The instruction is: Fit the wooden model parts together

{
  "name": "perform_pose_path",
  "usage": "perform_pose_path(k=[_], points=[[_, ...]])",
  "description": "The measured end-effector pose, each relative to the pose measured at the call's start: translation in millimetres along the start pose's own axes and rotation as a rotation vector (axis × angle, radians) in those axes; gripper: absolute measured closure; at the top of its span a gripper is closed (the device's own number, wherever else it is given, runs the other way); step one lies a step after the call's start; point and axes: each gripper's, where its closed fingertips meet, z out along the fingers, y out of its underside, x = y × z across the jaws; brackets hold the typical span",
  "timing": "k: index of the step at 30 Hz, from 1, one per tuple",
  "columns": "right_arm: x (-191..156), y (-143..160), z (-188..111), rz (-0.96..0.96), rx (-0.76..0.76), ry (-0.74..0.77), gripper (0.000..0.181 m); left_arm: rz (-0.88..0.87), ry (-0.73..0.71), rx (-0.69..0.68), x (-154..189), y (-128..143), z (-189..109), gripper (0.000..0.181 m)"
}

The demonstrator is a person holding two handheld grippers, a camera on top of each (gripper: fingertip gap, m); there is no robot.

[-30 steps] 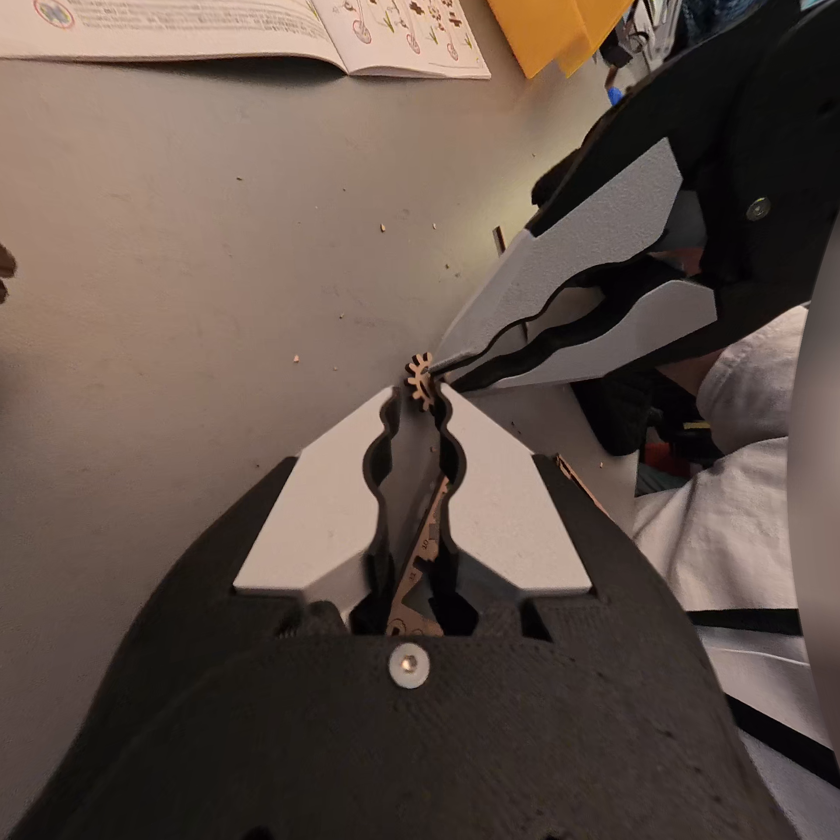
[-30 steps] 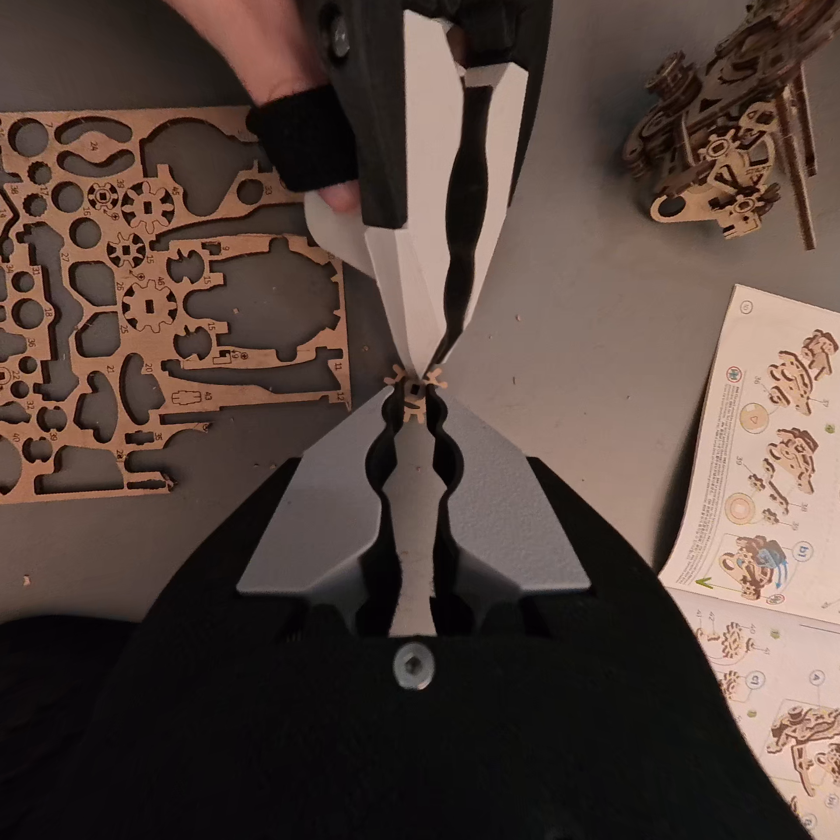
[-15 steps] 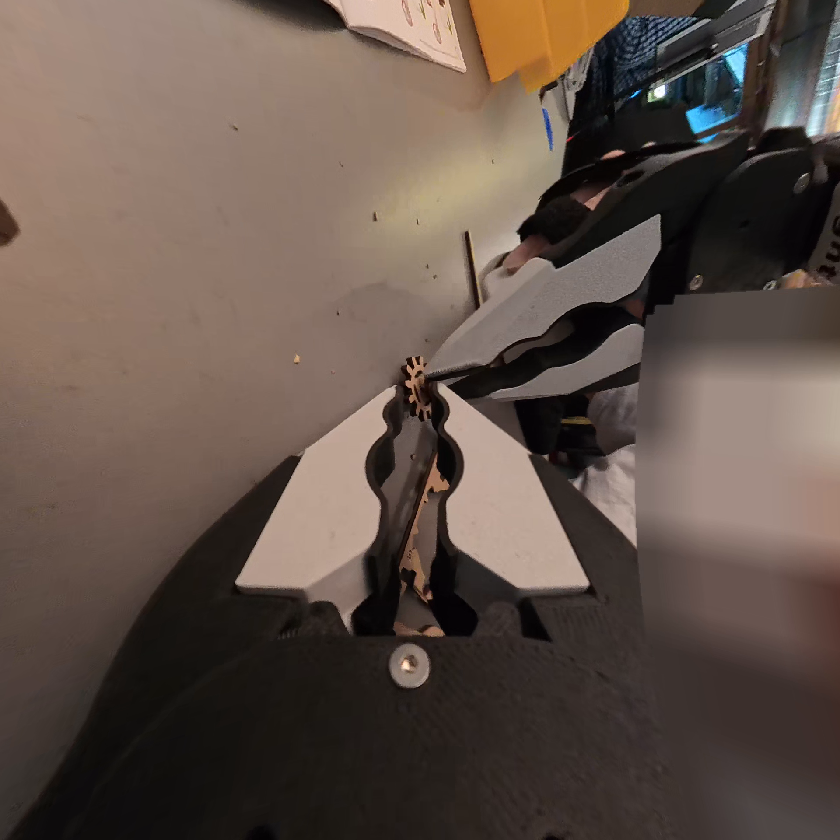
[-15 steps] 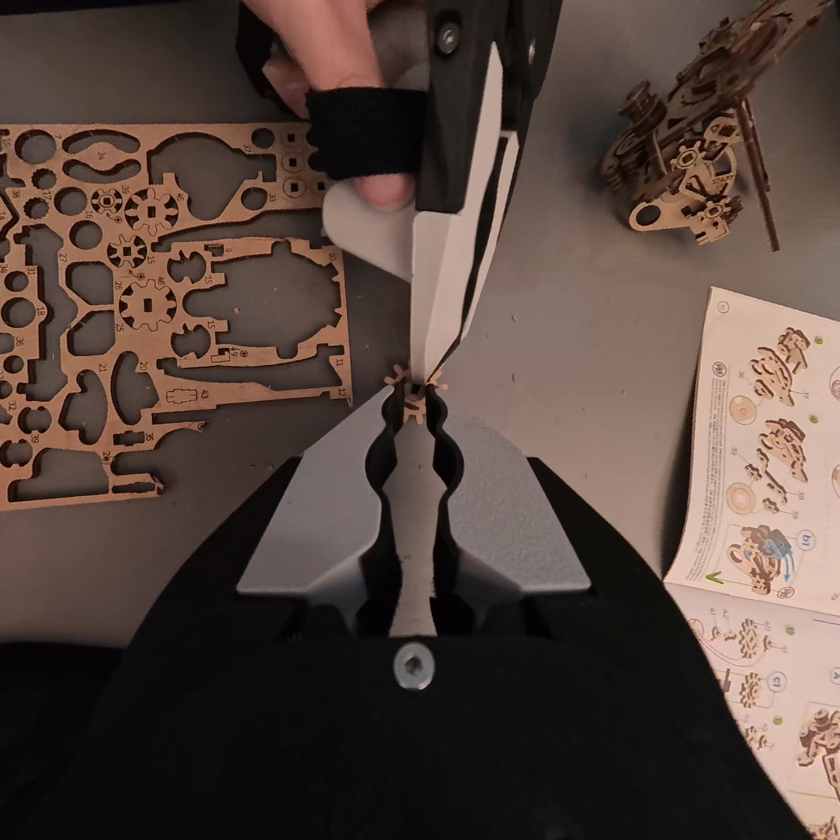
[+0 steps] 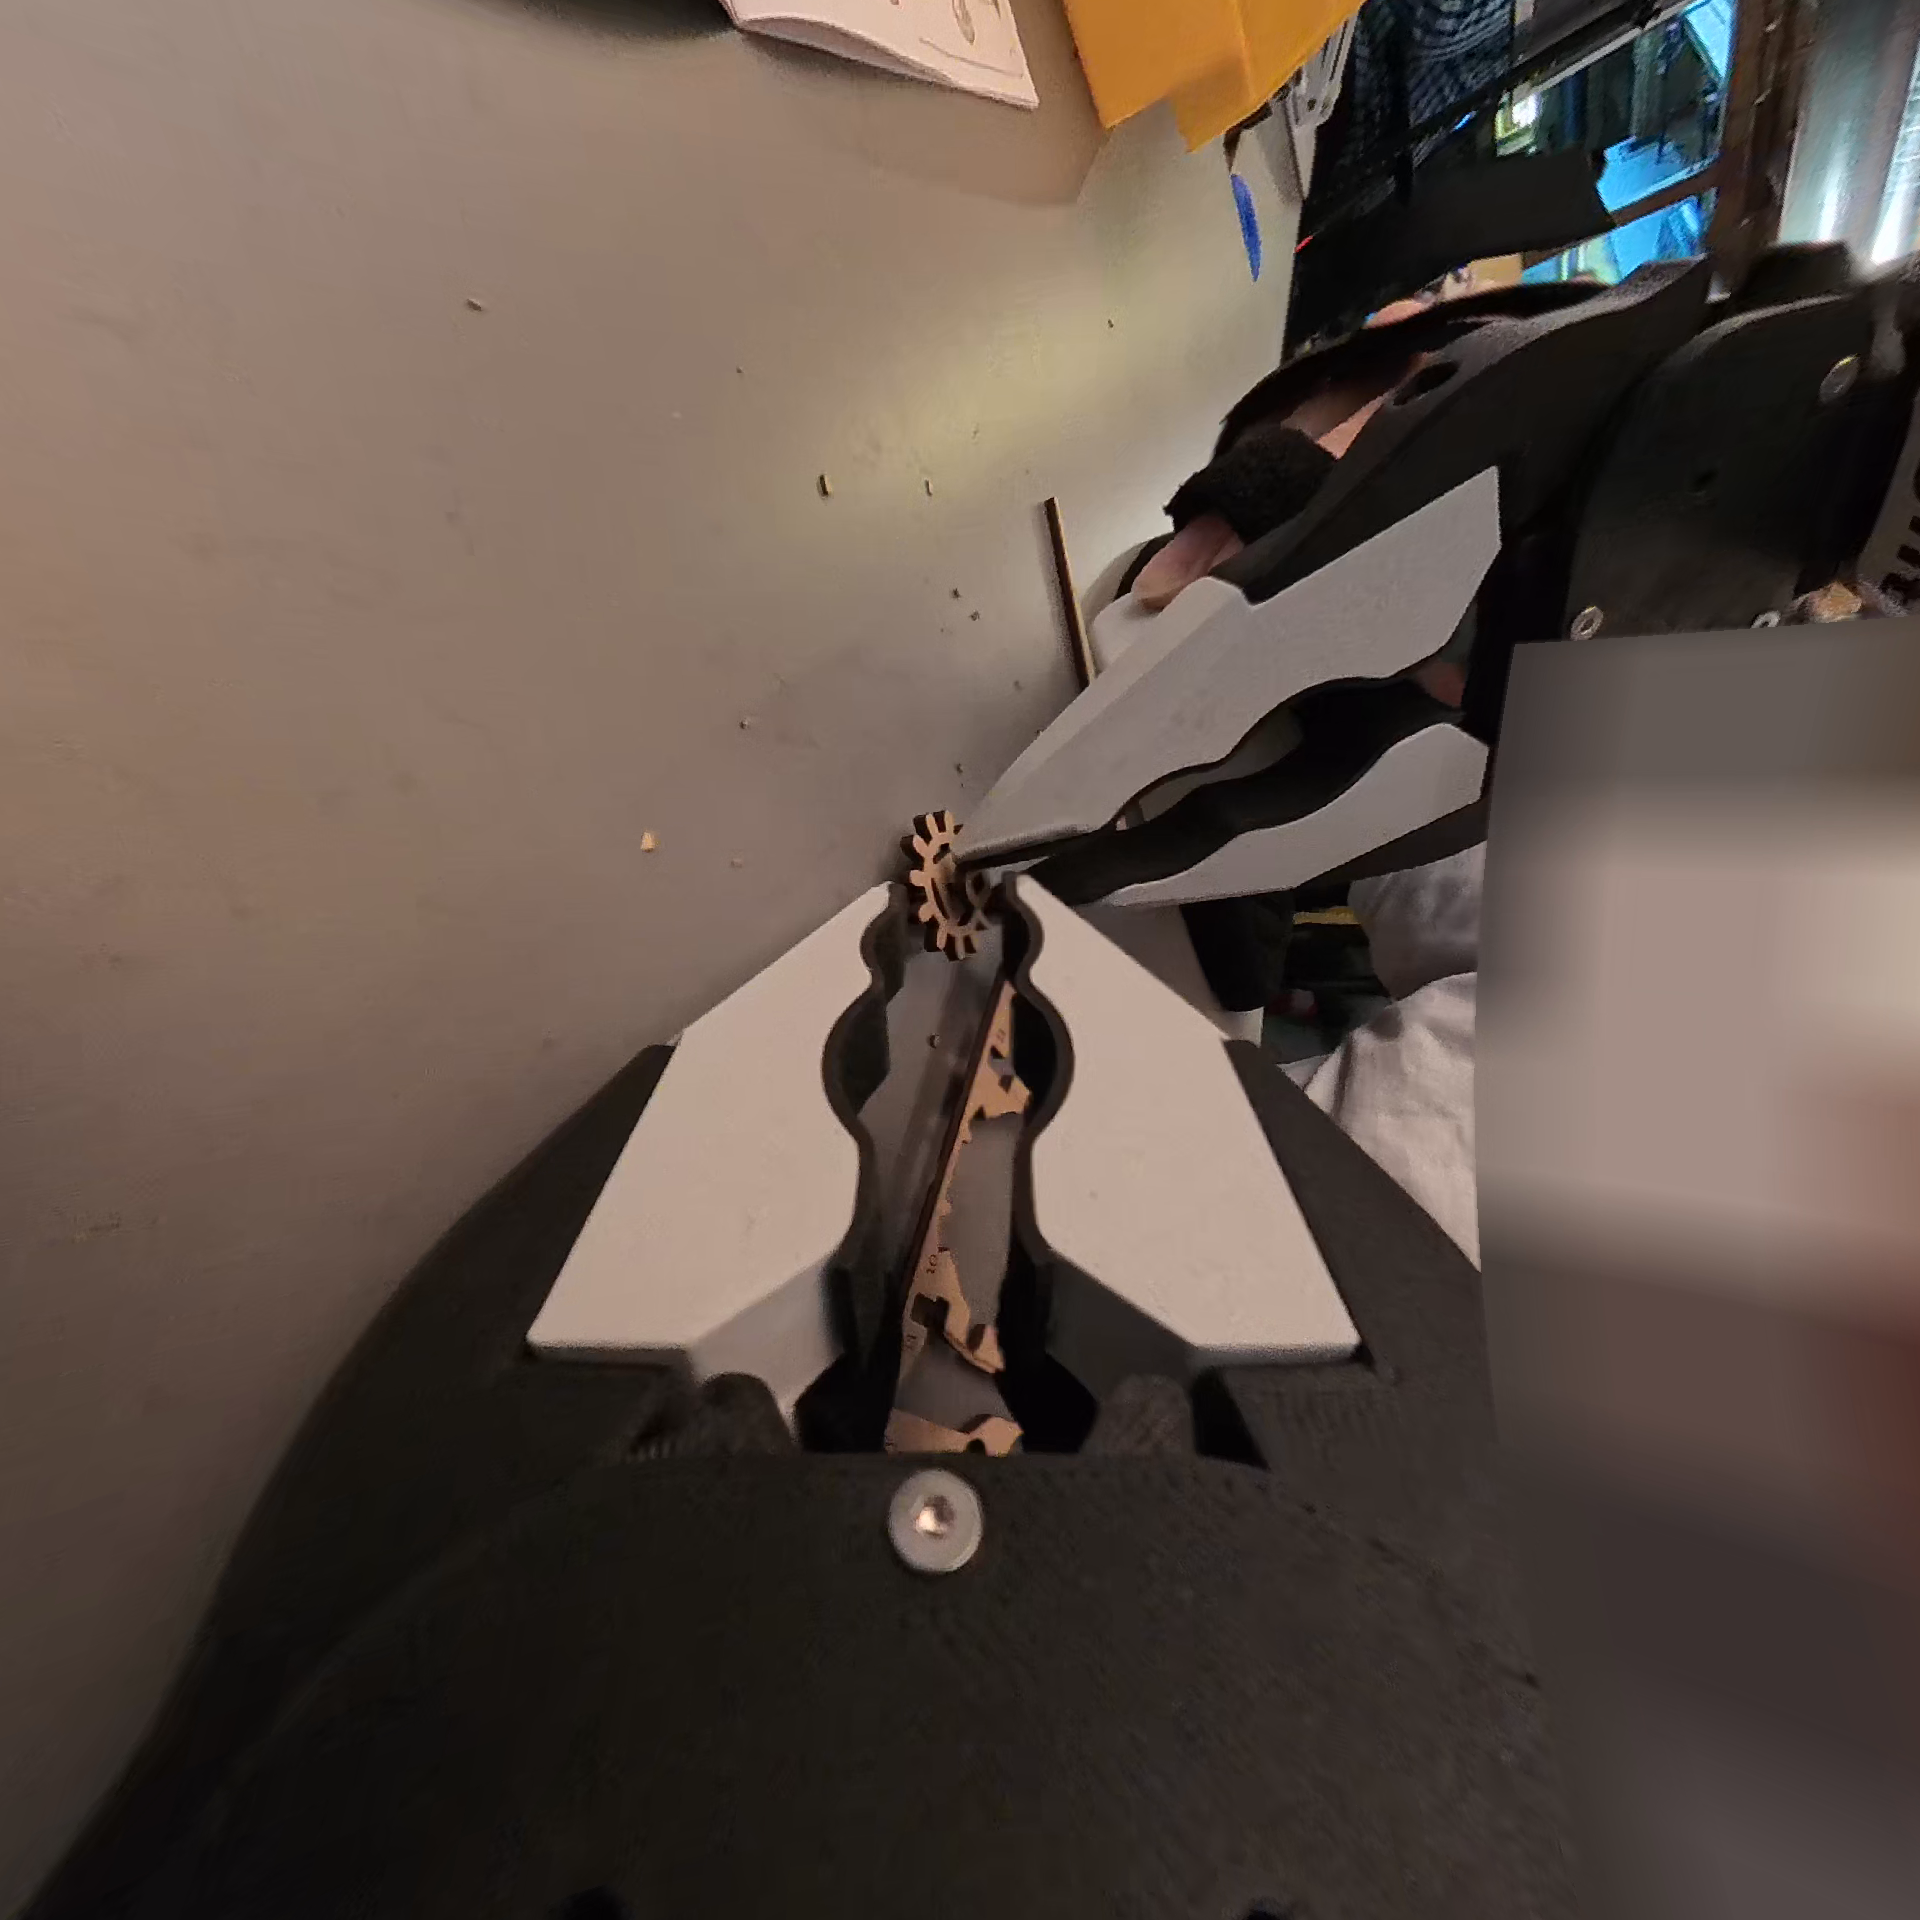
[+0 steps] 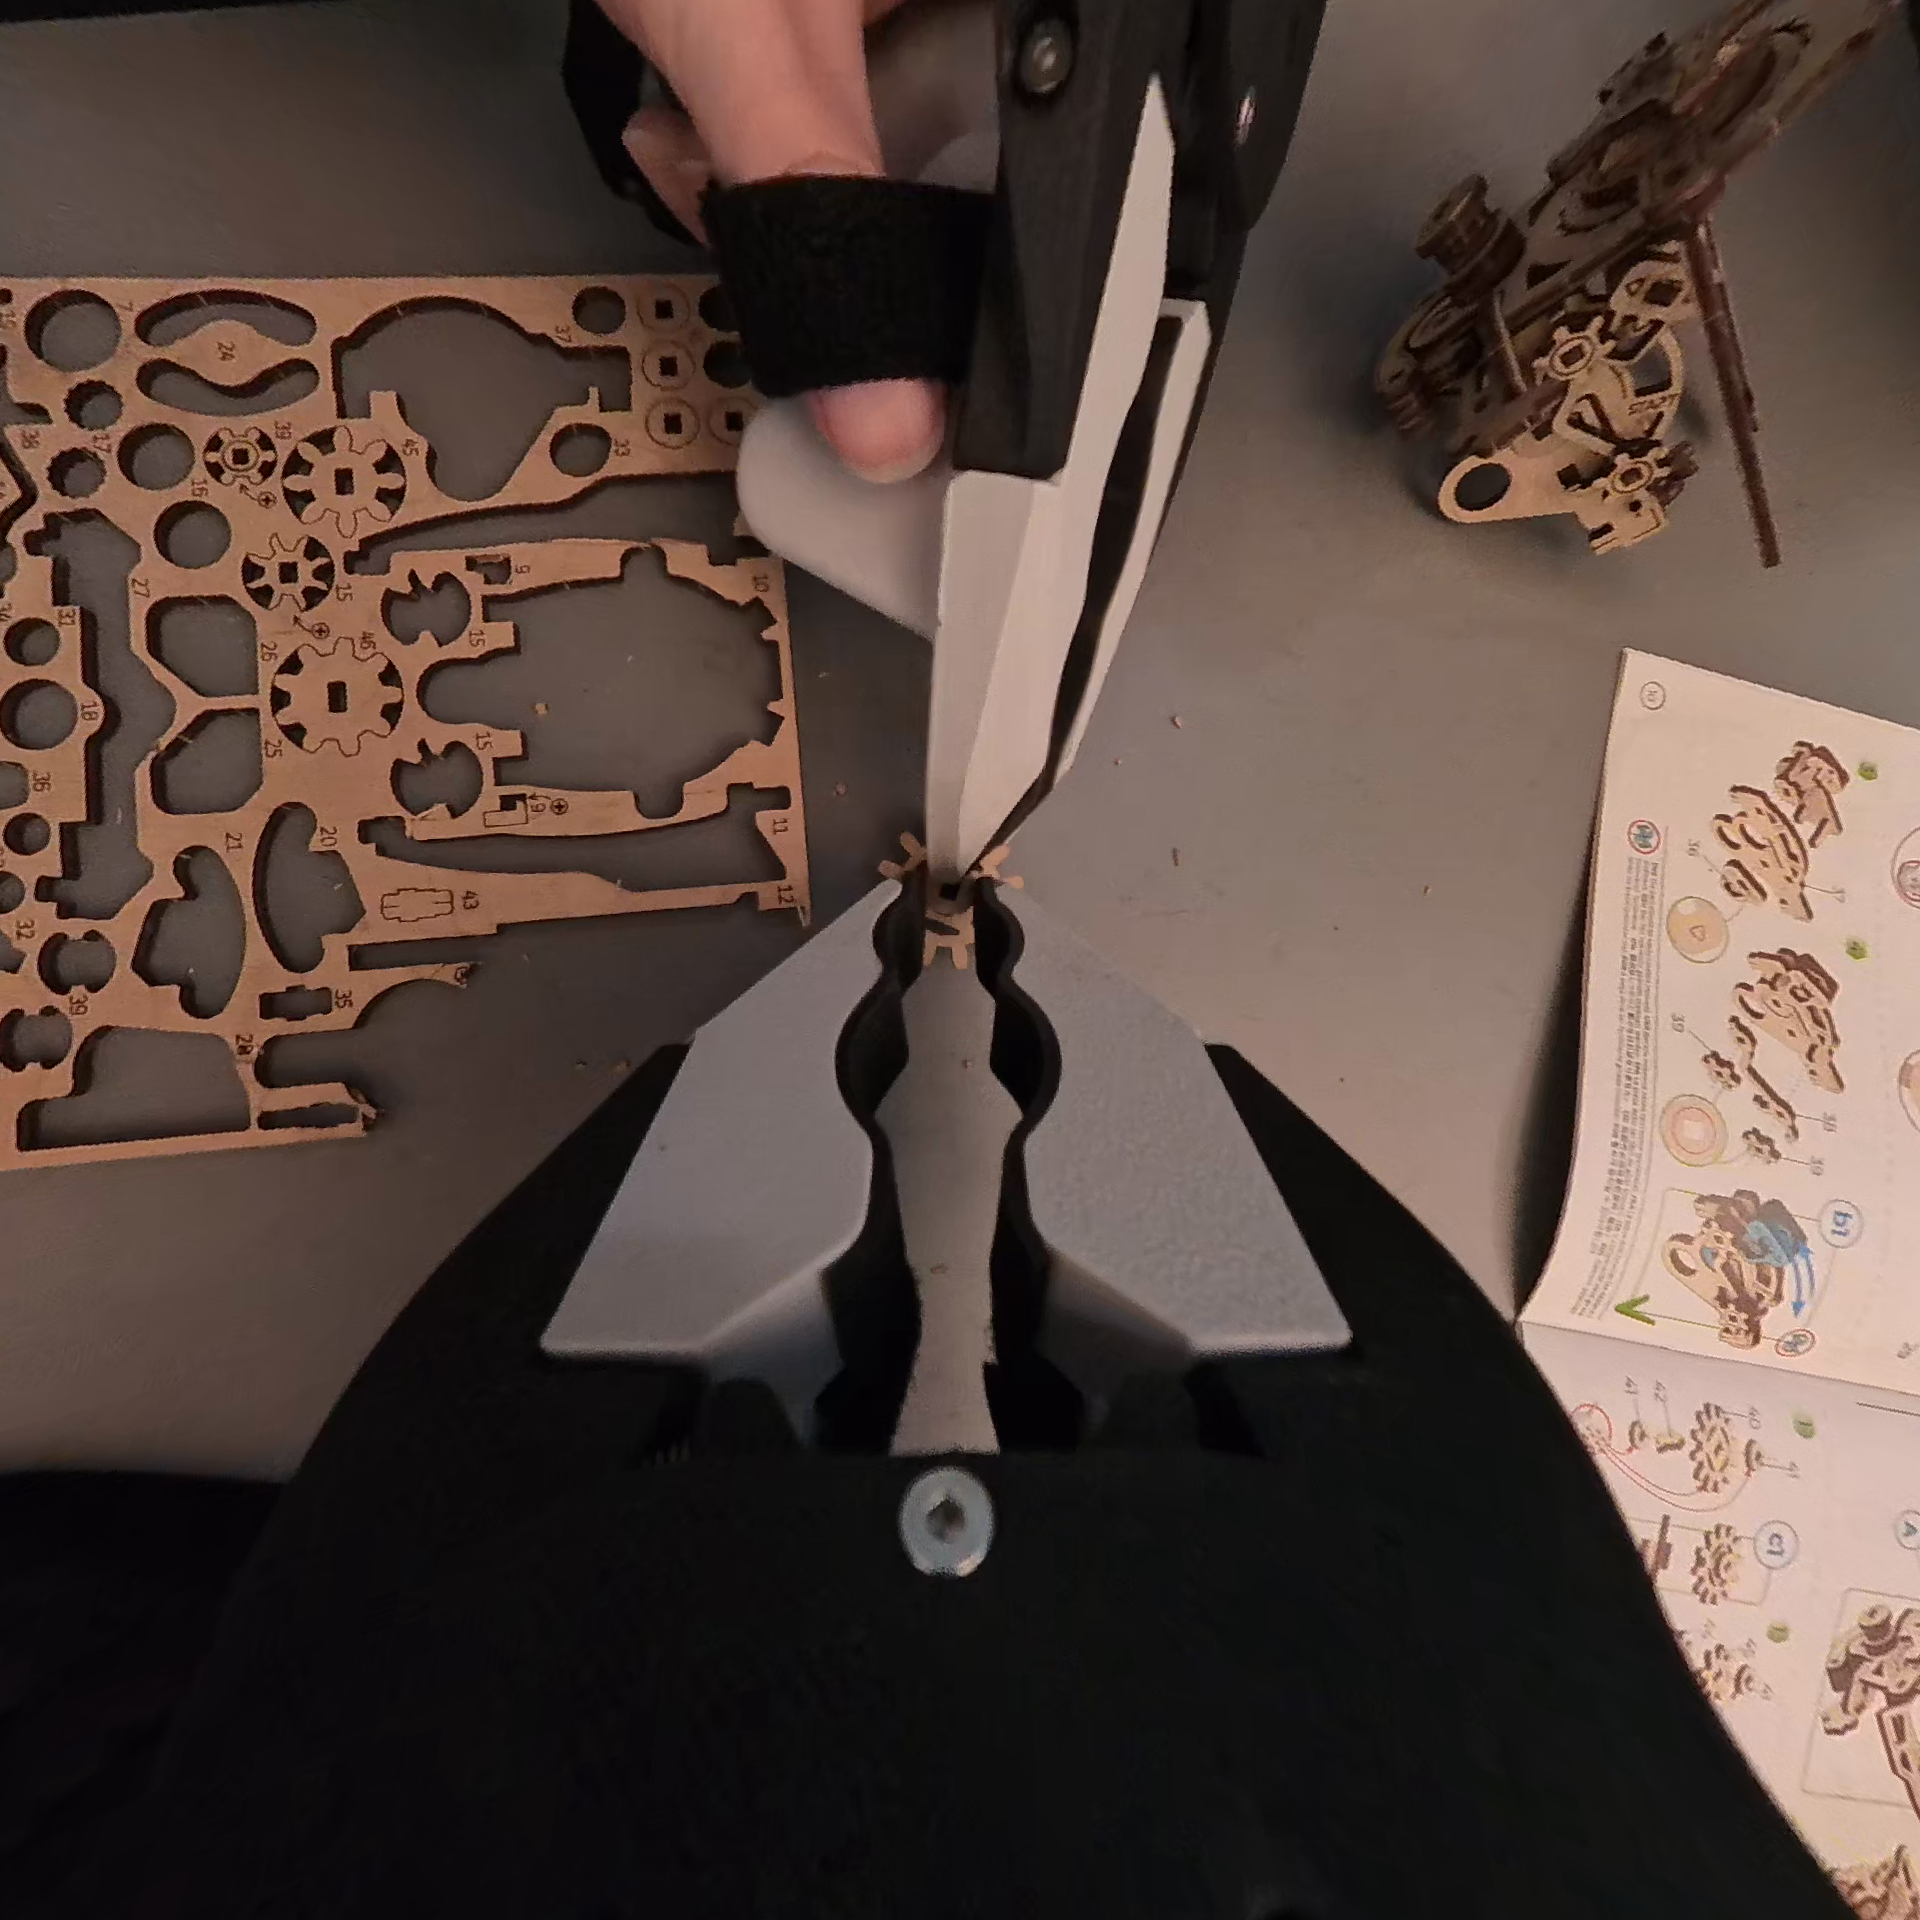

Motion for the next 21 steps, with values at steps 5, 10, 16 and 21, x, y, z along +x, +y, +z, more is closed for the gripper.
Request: perform_pose_path(k=[5, 10, 16, 21], points=[[0.0, 0.1, 0.1, -0.014, 0.000, 0.004, 0.173, 0.020, -0.036, 0.007, -3.0, -0.6, 0.7, 0.171], [-1.1, 0.4, 0.9, -0.015, 0.012, -0.009, 0.173, 0.010, -0.019, 0.027, -3.7, -0.6, 0.8, 0.174], [-1.2, 0.6, 1.2, -0.018, 0.022, -0.016, 0.173, 0.051, -0.046, 0.047, -3.8, -0.7, 1.0, 0.174], [-0.6, 0.1, 1.3, 0.016, 0.042, -0.035, 0.173, 0.031, -0.025, 0.041, -3.6, -0.6, 0.9, 0.174]])
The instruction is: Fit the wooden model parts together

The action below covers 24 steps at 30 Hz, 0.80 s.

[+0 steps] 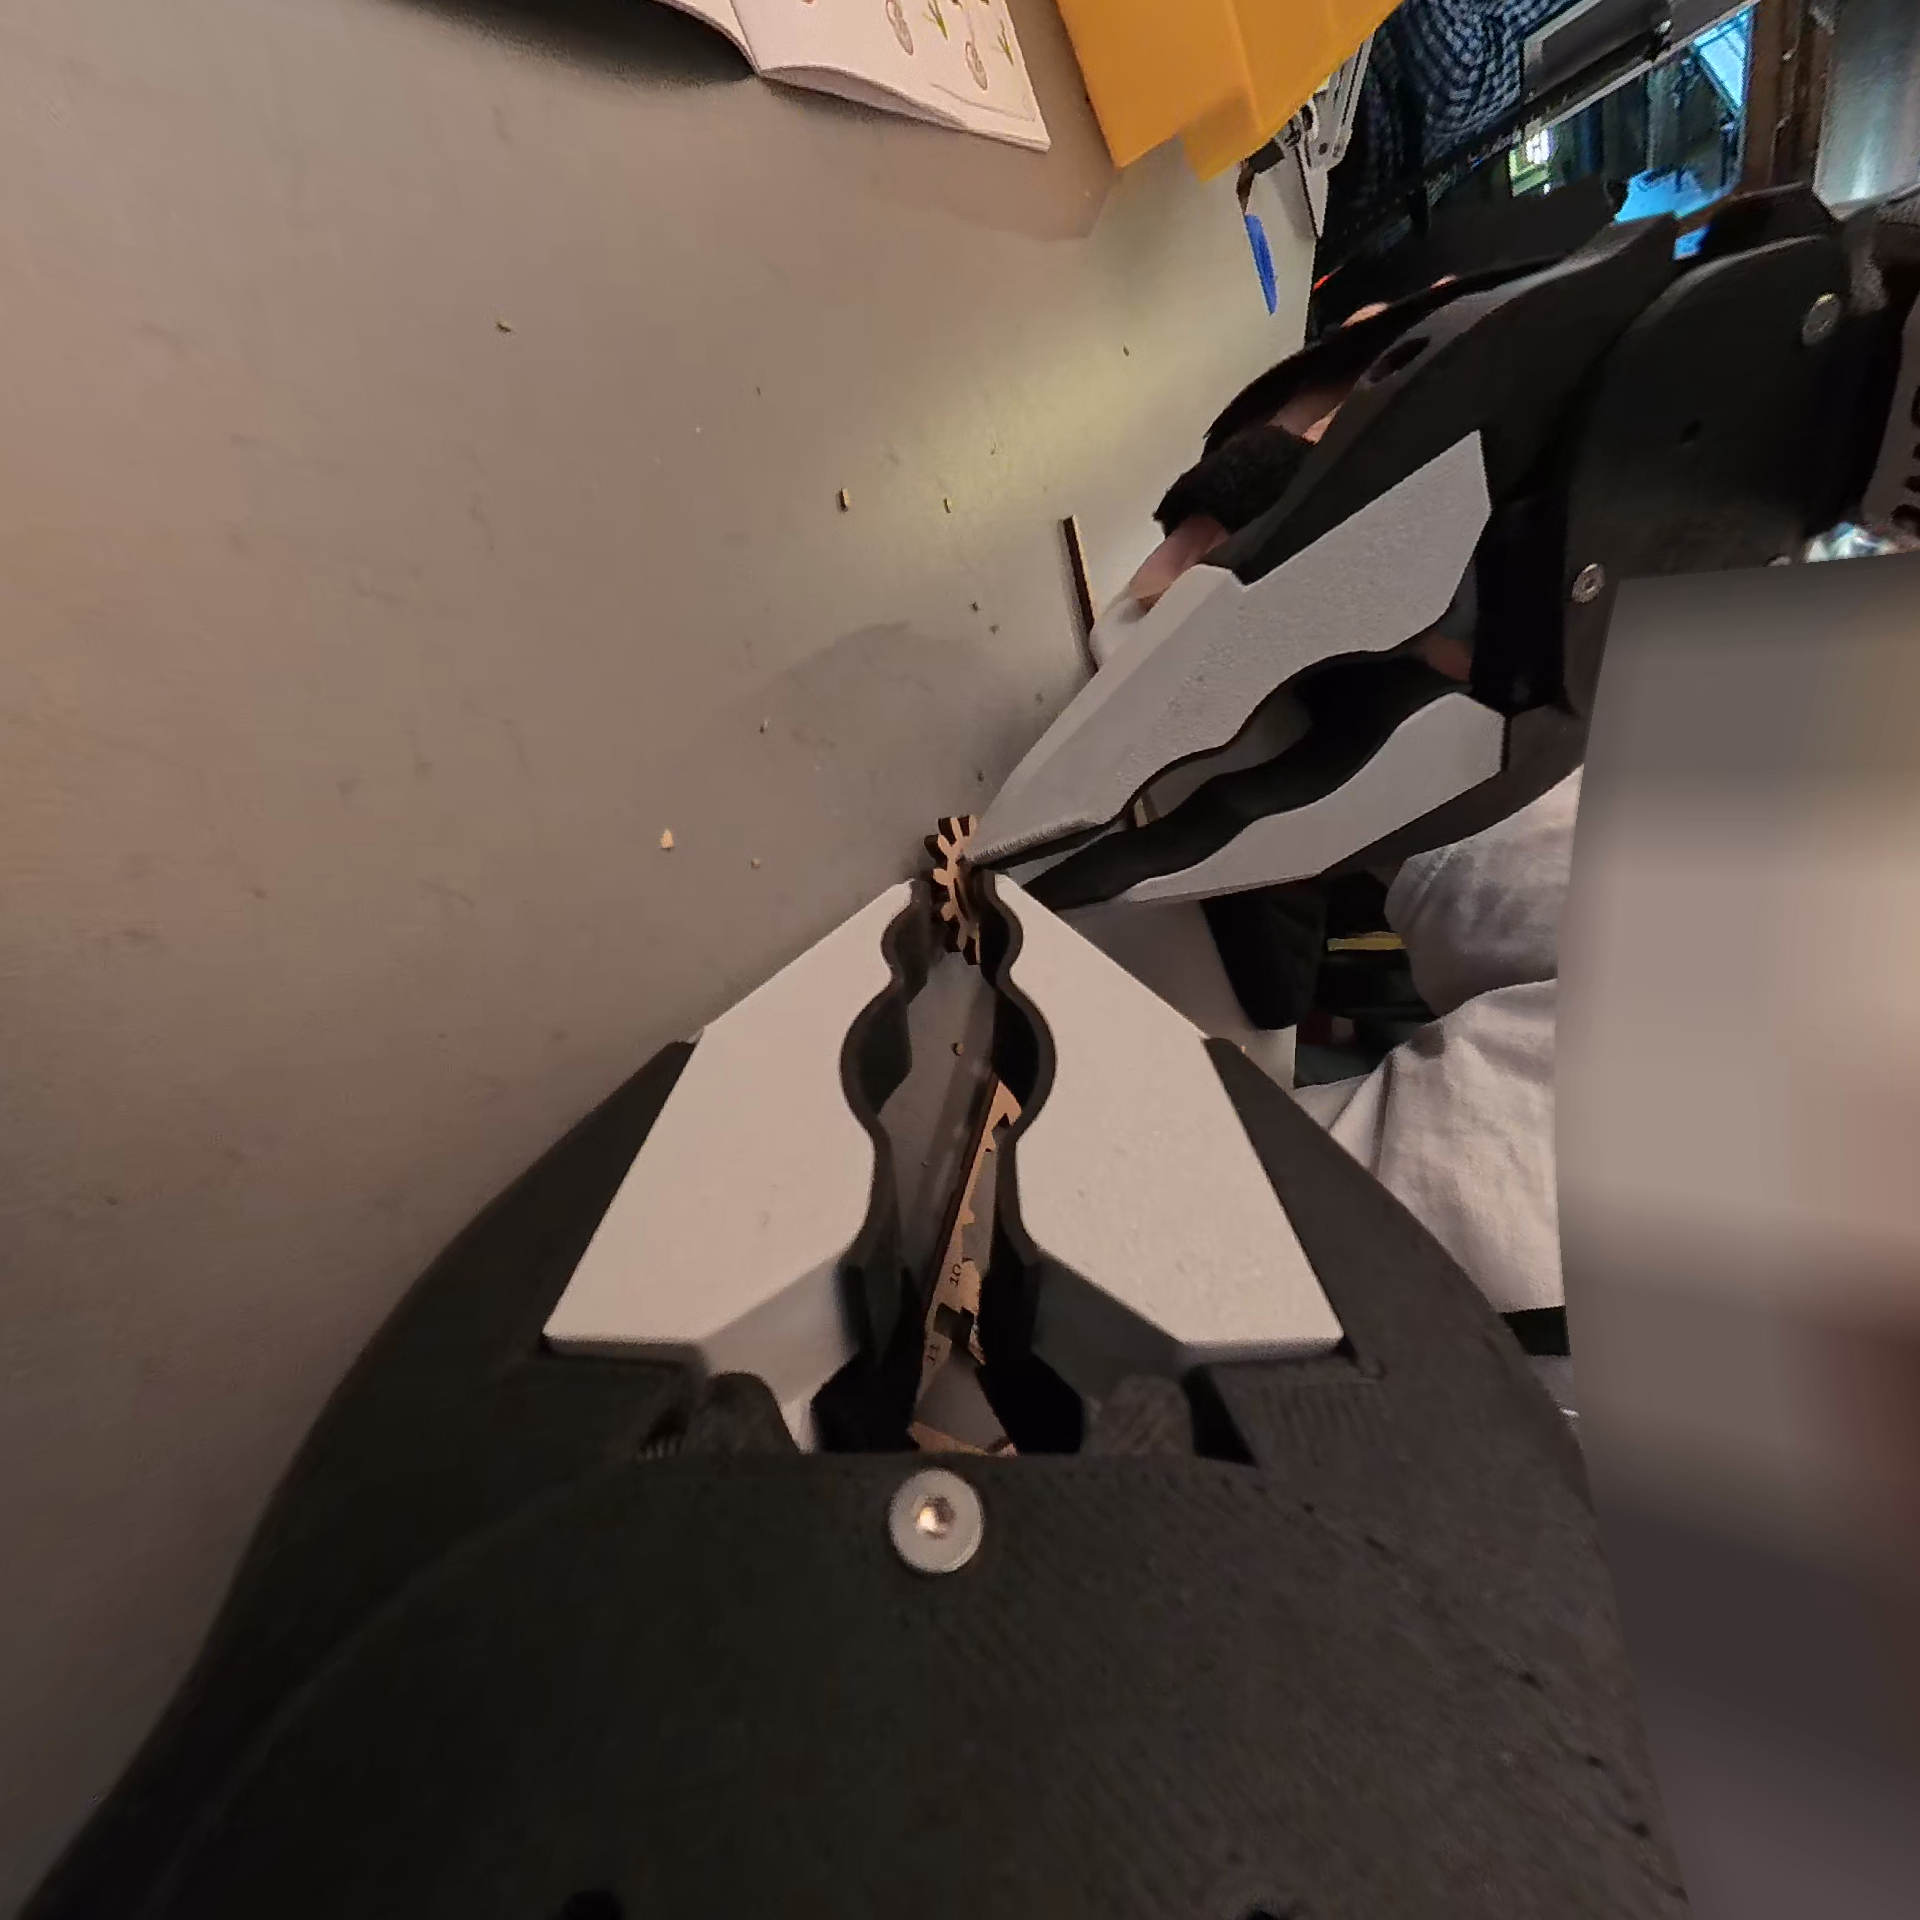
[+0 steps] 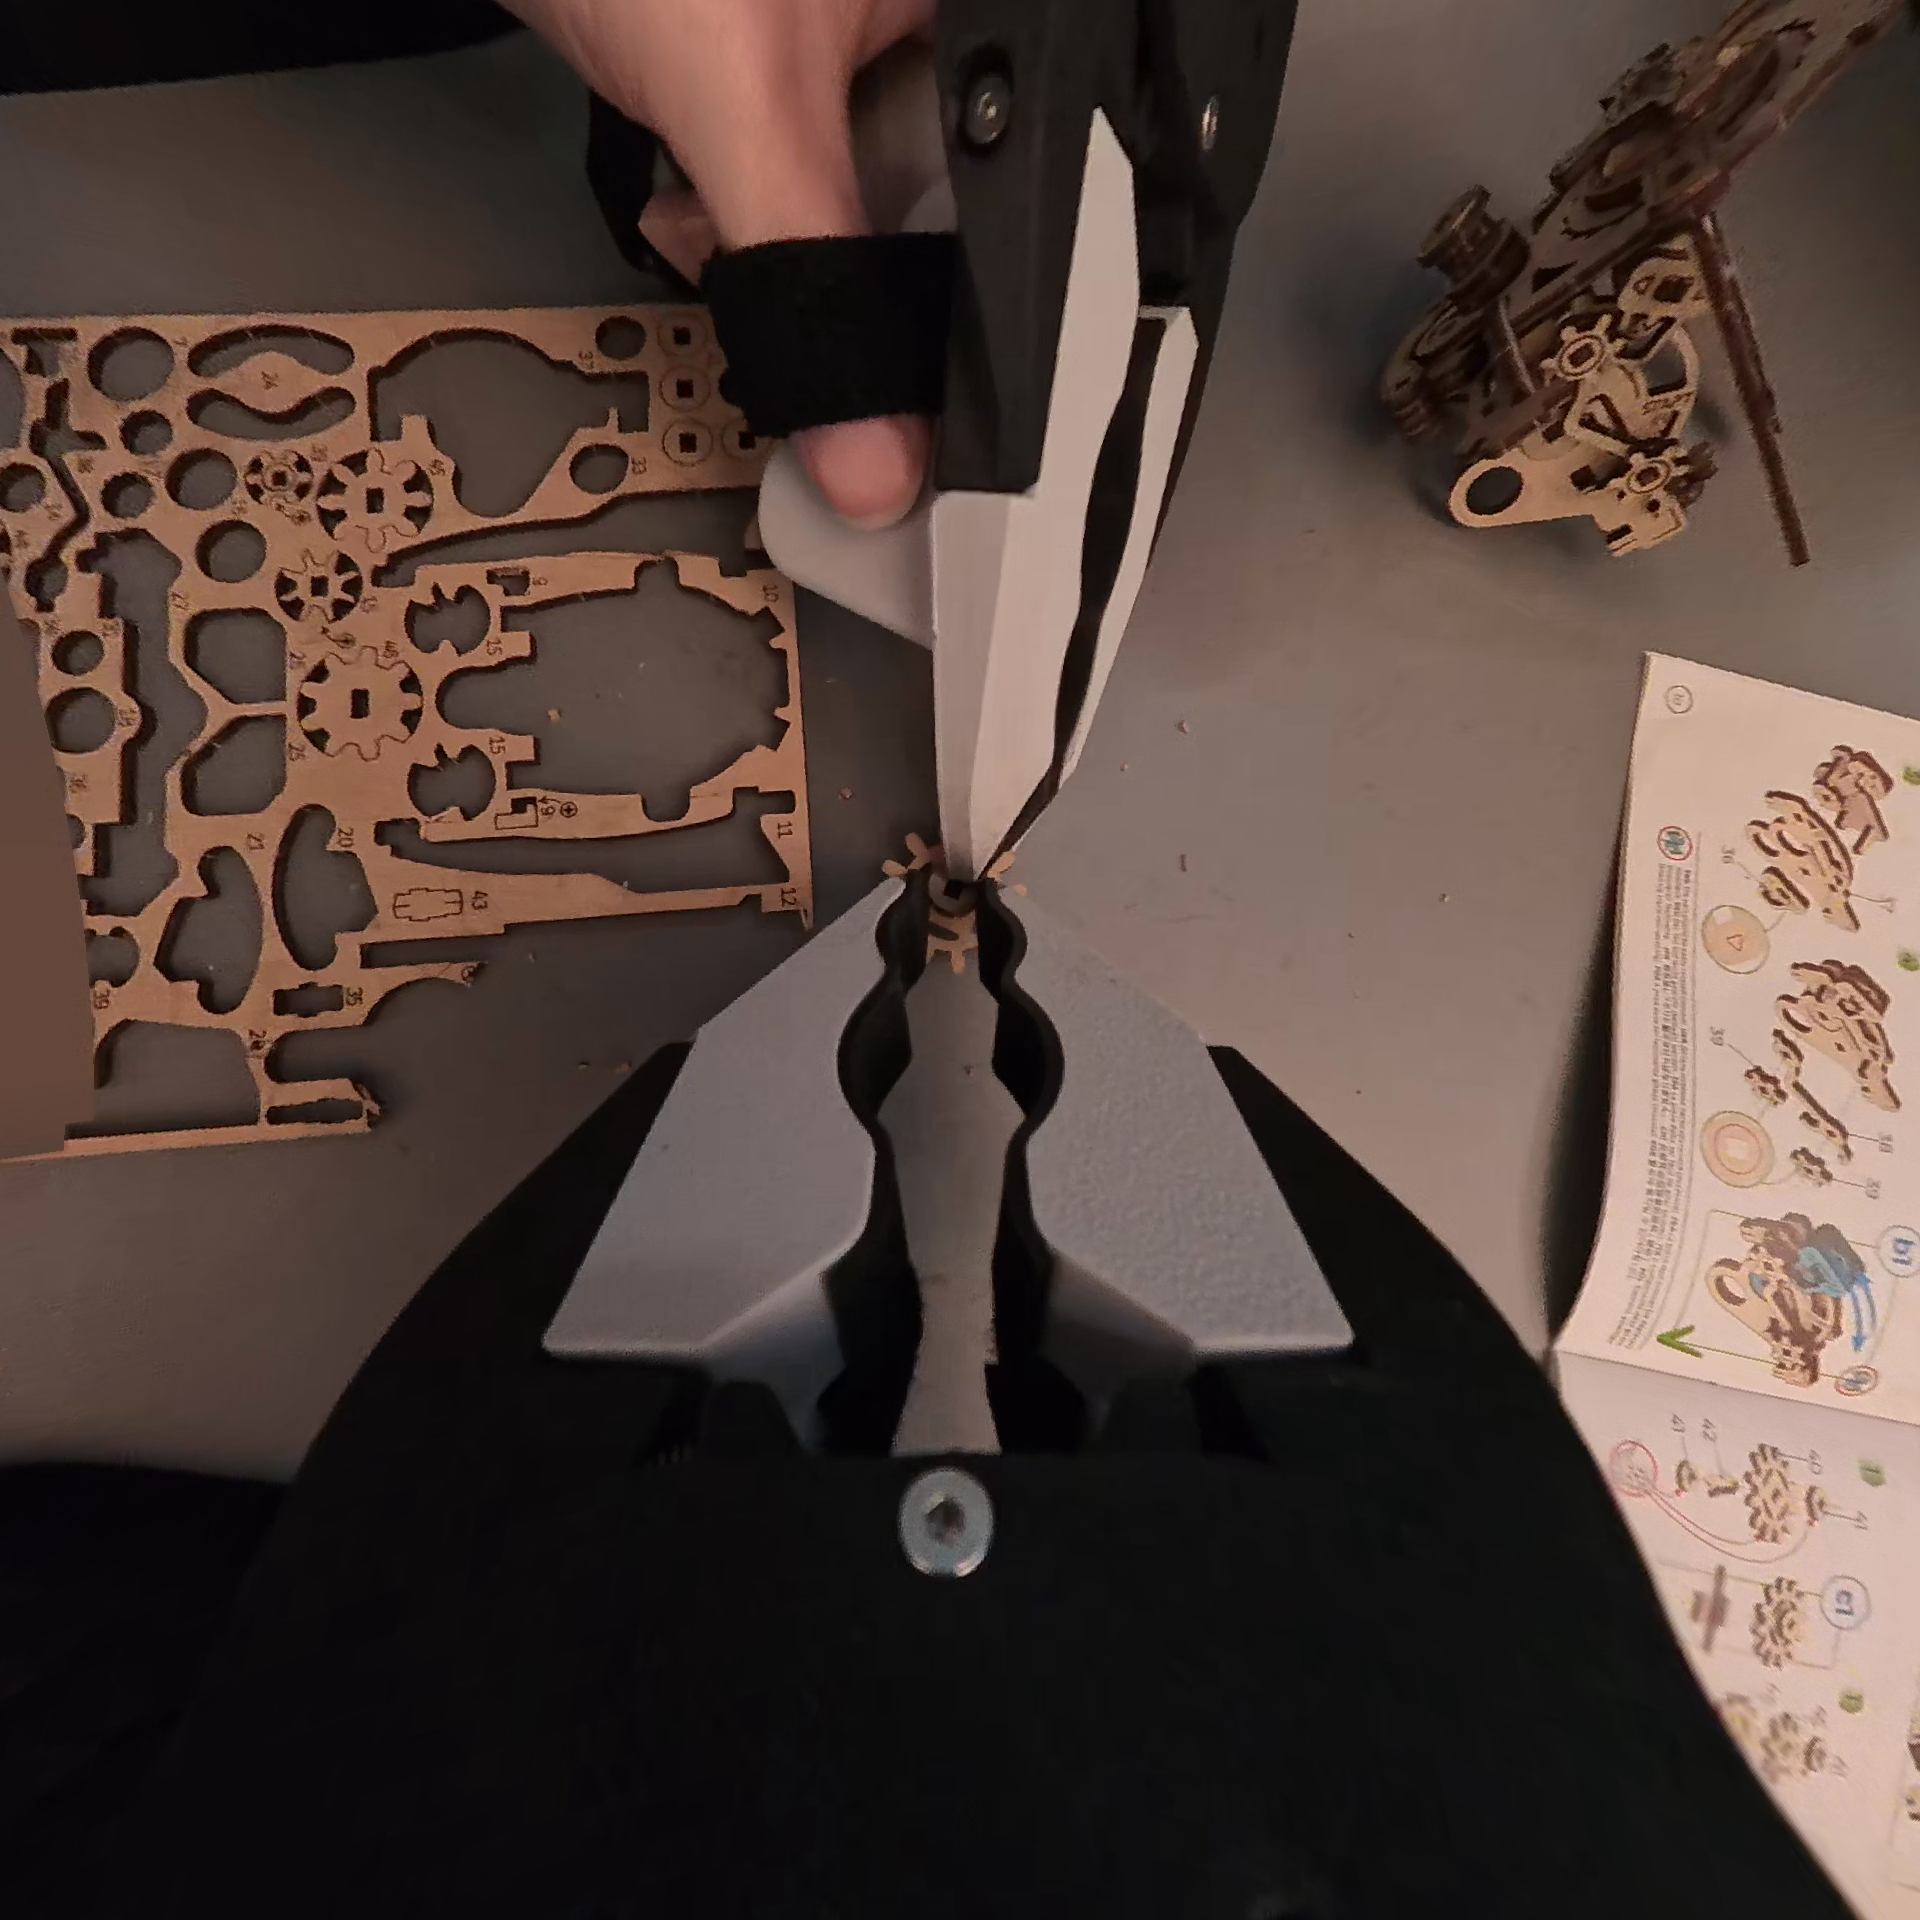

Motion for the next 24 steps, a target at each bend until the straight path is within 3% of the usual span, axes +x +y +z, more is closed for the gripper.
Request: perform_pose_path(k=[8, 11, 18, 24], points=[[2, 0, -2, 0.055, 0.033, -0.047, 0.170, 0.017, 0.001, -0.001, 2, 0, 0, 0.175], [13, -3, -11, 0.158, 0.082, -0.047, 0.164, 0.022, -0.002, 0.000, 2, 0, 0, 0.176], [9, 5, -13, 0.678, 0.120, -0.383, 0.162, 0.039, -0.014, 0.008, 2, 1, 0, 0.176], [-4, 11, -11, 0.741, 0.084, -0.506, 0.160, 0.112, -0.063, 0.035, 3, 2, 0, 0.176]])
